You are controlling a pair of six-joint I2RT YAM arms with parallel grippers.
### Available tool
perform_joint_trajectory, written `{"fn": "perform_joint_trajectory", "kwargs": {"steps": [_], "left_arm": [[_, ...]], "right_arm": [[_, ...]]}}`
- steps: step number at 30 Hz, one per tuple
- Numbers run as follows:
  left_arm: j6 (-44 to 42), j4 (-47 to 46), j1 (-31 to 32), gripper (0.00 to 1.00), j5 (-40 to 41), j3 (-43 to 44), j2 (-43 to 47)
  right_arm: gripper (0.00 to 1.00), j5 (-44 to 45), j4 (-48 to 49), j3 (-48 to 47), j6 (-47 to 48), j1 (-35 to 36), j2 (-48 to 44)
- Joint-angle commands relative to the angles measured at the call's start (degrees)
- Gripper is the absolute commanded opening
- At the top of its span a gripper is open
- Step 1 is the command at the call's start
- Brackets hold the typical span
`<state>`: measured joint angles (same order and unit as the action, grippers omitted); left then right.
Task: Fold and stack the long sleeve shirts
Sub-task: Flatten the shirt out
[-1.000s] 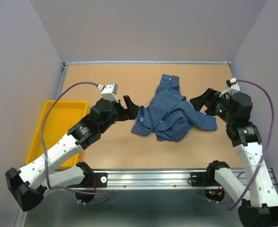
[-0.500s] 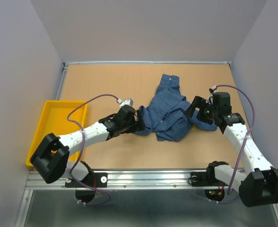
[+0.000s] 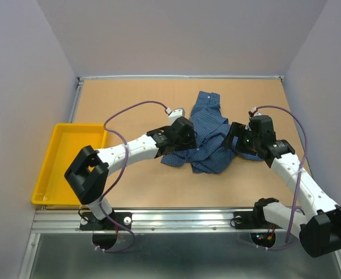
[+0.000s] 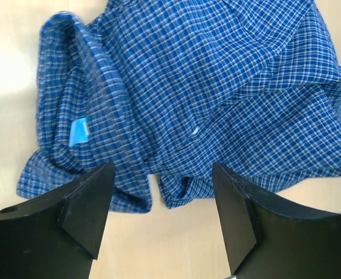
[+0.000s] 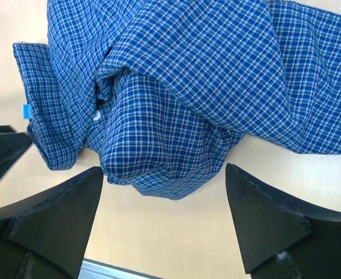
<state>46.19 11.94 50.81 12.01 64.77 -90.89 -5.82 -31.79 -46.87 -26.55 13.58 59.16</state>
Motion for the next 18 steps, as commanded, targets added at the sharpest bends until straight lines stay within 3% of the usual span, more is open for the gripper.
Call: {"fn": "perform_joint_trajectory", "kwargs": {"steps": [1, 13, 18], "left_arm": [[0.12, 8.26, 2.63, 0.76, 8.54, 5.36, -5.34], [0.48, 8.89, 3.16, 0.54, 9.78, 5.1, -11.85], [-0.49, 8.36, 1.06, 0.27, 10.66, 5.01, -11.86]], "right_arm": [[0.9, 4.94, -1.34, -1.2, -0.96, 1.62, -1.06], [0.85, 5.12, -0.04, -3.23, -2.28, 7.07, 4.47], [0.76, 4.15, 3.57, -2.17, -3.43, 8.91, 8.6]]}}
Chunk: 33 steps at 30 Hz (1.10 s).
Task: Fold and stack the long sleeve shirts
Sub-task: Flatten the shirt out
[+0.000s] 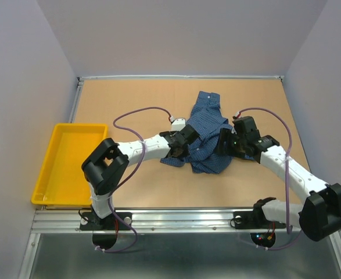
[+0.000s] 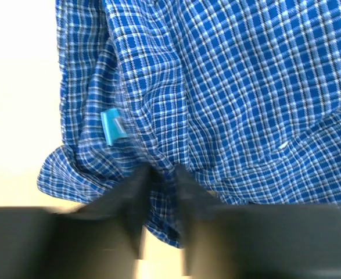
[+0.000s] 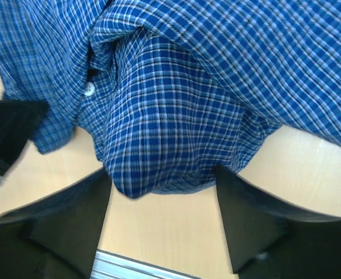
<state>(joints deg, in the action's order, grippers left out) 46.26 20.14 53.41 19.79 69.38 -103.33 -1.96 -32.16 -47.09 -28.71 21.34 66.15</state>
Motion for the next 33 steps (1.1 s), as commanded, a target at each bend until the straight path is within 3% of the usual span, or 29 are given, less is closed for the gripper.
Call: {"fn": "perform_joint_trajectory", "kwargs": {"steps": [1, 2, 3, 6, 7, 9, 14, 17, 21, 23, 27, 28, 31, 33], "left_arm": [[-1.25, -0.19, -2.25, 0.2, 2.62, -0.3, 0.93], [-1.78, -1.32, -3.13, 0.17, 2.27, -0.65, 1.28], [-2.22, -1.94, -4.96, 0.05, 1.92, -1.52, 1.98], [-4.33, -5.1, -7.96, 0.0, -0.97, -3.11, 2.61], [-4.68, -5.81, -10.14, 0.0, -1.77, -3.38, 2.61], [-6.87, -8.35, -13.57, 0.0, -5.53, -3.21, 3.13], [-9.78, -9.42, -21.04, 0.0, -12.65, 2.14, 4.45], [-10.49, -8.54, -26.13, 0.0, -18.19, 10.57, 5.41], [-9.17, -10.2, -32.03, 0.0, -25.49, 13.93, 7.78], [-8.82, -12.3, -33.45, 0.0, -27.86, 13.24, 9.71], [-8.29, -15.74, -35.56, 0.0, -31.21, 7.37, 12.44], [-8.29, -16.7, -35.74, 0.0, -31.83, 6.21, 12.88], [-9.43, -17.24, -35.83, 0.0, -31.31, 1.57, 14.29], [-10.49, -17.24, -35.92, 0.0, -31.13, -2.31, 15.35]], "right_arm": [[0.68, 0.98, 4.73, -1.95, -1.09, 1.24, 1.96], [0.64, 1.42, 5.09, -1.87, -0.74, 1.24, 2.4], [0.59, 1.69, 5.27, -2.04, -0.21, 1.24, 3.36], [0.36, 3.44, 5.36, -3.53, 1.9, 1.24, 4.51], [0.21, 4.06, 5.36, -3.97, 2.51, 1.24, 4.51], [0.0, 5.81, 4.83, -6.24, 5.14, 1.24, 3.73], [0.01, 13.02, 0.1, -17.2, 11.37, 1.24, 3.46], [0.01, 15.58, -3.16, -26.19, 15.34, 1.24, 2.41], [0.0, 10.23, -6.15, -34.71, 19.3, 1.24, -1.62], [0.01, 3.04, -6.6, -35.79, 21.31, 1.24, -4.0], [0.13, -11.73, -7.83, -28.89, 21.68, 1.24, -9.54], [0.32, -17.58, -8.7, -26.41, 20.55, 1.24, -10.24], [0.69, -26.66, -13.25, -17.11, 18.25, 1.24, -8.42], [0.74, -26.61, -15.11, -13.31, 16.23, 1.24, -7.71]]}}
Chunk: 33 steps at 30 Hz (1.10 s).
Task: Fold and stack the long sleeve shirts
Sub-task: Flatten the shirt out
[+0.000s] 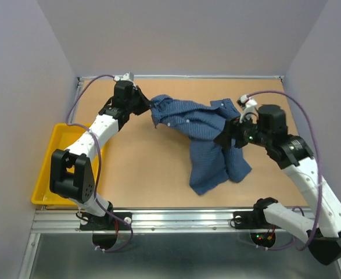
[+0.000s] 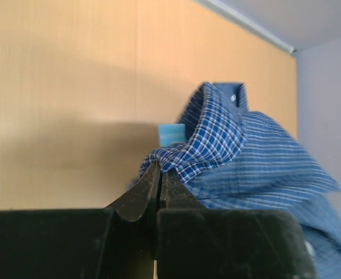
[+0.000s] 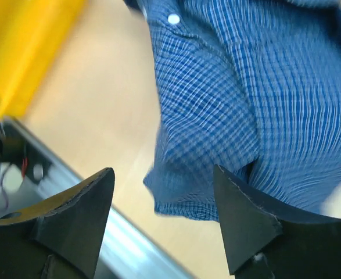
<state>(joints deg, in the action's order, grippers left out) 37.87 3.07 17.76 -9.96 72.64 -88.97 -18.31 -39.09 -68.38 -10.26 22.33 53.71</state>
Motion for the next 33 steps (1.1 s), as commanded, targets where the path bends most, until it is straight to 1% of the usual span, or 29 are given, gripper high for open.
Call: {"fn": "perform_joint_trajectory", "kwargs": {"steps": [1, 3, 4, 8, 9, 10, 13, 16, 18, 21, 22, 23, 24, 25, 26, 28, 29, 30, 33], "left_arm": [[-2.36, -0.08, -0.27, 0.0, -1.12, -6.97, 1.51], [-3.32, 0.09, -0.18, 0.0, -1.29, -11.61, 3.35], [-3.67, 0.18, -0.27, 0.0, -1.56, -13.21, 3.89], [-4.64, 0.71, -0.27, 0.0, -1.38, -20.33, 6.96], [-4.64, 0.8, -0.18, 0.0, -1.21, -21.56, 8.01], [-4.73, 0.88, -0.27, 0.0, -0.86, -23.58, 8.63], [-4.47, 0.88, -0.27, 0.0, -0.42, -25.97, 9.87], [-4.91, 1.23, -0.36, 0.0, 0.11, -26.59, 10.57], [-5.17, 1.59, -0.36, 0.0, 0.11, -26.5, 10.75], [-5.35, 2.2, -0.36, 0.0, 0.11, -25.54, 11.1], [-5.43, 2.46, -0.27, 0.0, 0.11, -25.27, 11.1], [-5.44, 2.9, -0.36, 0.0, 0.46, -25.18, 11.36], [-5.44, 2.91, -0.36, 0.0, 0.64, -25.18, 11.54], [-5.35, 2.91, -0.36, 0.0, 1.07, -25.18, 11.62], [-5.35, 2.99, -0.36, 0.0, 1.25, -25.27, 11.8], [-5.44, 3.08, -0.36, 0.0, 1.43, -25.18, 11.71], [-5.35, 3.08, -0.27, 0.0, 1.34, -25.18, 11.54], [-5.35, 3.08, -0.36, 0.0, 1.34, -25.18, 11.54], [-5.26, 3.08, -0.36, 0.0, 1.25, -24.83, 11.36]], "right_arm": [[0.75, -6.95, -8.98, 9.83, -2.74, 0.26, 4.65], [0.75, -2.9, -9.07, 9.41, -3.97, 0.26, 4.12], [0.75, 0.78, -8.9, 8.36, -3.98, 0.26, 4.29], [0.75, 8.62, -8.64, 0.8, -2.23, 0.17, 10.26], [0.75, 10.55, -8.29, -1.56, -1.87, 0.17, 13.49], [0.75, 14.31, -7.06, -2.36, -1.69, 0.17, 15.09], [0.74, 20.04, -4.17, -4.3, -2.74, -0.09, 21.16], [0.74, 20.33, -1.79, -3.87, -3.8, -0.44, 25.72], [0.74, 21.11, 1.38, -3.17, -3.54, -1.05, 27.14], [0.66, 24.1, 3.22, -5.26, -7.65, -3.85, 31.09], [0.66, 24.11, 3.23, -5.79, -9.41, -4.48, 31.62], [0.67, 25.41, 5.15, -6.15, -13.69, -4.92, 31.98], [0.71, 26.12, 6.21, -6.24, -15.99, -5.53, 32.59], [0.83, 27.61, 7.96, -6.24, -18.19, -5.71, 33.03], [0.87, 28.67, 8.24, -6.76, -22.3, -5.89, 34.34], [0.93, 31.04, 8.77, -7.64, -25.76, -6.07, 36.19], [0.94, 33.22, 8.94, -7.91, -27.25, -6.24, 37.24], [0.94, 33.77, 9.21, -8.61, -30.14, -6.94, 38.21], [0.95, 34.65, 9.82, -10.45, -34.82, -8.08, 43.38]]}}
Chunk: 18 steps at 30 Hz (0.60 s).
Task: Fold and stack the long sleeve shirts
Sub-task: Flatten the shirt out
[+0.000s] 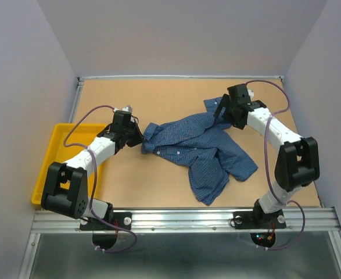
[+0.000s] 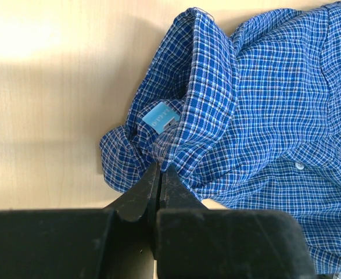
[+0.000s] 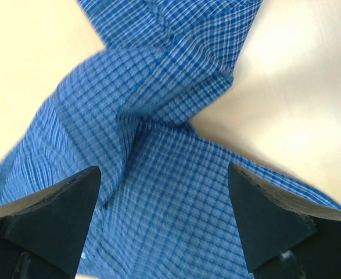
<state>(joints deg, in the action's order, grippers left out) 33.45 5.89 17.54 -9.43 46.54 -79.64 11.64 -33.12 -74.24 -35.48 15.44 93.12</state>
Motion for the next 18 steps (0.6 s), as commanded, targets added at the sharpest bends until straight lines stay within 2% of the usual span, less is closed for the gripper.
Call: {"fn": "perform_joint_trajectory", "kwargs": {"steps": [1, 9, 12, 13, 15, 16, 18], "left_arm": [[-0.84, 0.35, -0.14, 0.0, 0.9, 1.36, 2.12], [-1.2, 0.88, -0.23, 0.0, 1.61, 2.67, 1.76], [-1.28, 0.88, -0.23, 0.0, 2.22, 2.94, 1.68], [-1.2, 0.79, -0.4, 0.0, 2.22, 3.11, 1.5], [-0.93, 0.96, -0.75, 0.0, 1.79, 3.81, 0.89], [-0.93, 1.05, -0.93, 0.0, 1.61, 5.12, 0.54], [-0.93, 1.23, -1.28, 0.0, 1.61, 6.62, -0.86]], "right_arm": [[0.95, 5.06, 4.29, -5.12, -10.73, -1.29, 4.95], [0.9, 8.4, 6.05, -8.99, -19.27, -1.99, 13.92], [0.81, 8.23, 6.41, -10.4, -19.8, -2.43, 16.46], [0.73, 7.96, 6.58, -10.84, -19.71, -2.52, 16.83], [0.65, 7.35, 6.67, -12.24, -18.84, -2.78, 17.97], [0.49, 7.35, 6.67, -12.6, -18.57, -2.87, 18.15], [0.29, 7.35, 6.67, -13.73, -17.43, -3.22, 18.15]]}}
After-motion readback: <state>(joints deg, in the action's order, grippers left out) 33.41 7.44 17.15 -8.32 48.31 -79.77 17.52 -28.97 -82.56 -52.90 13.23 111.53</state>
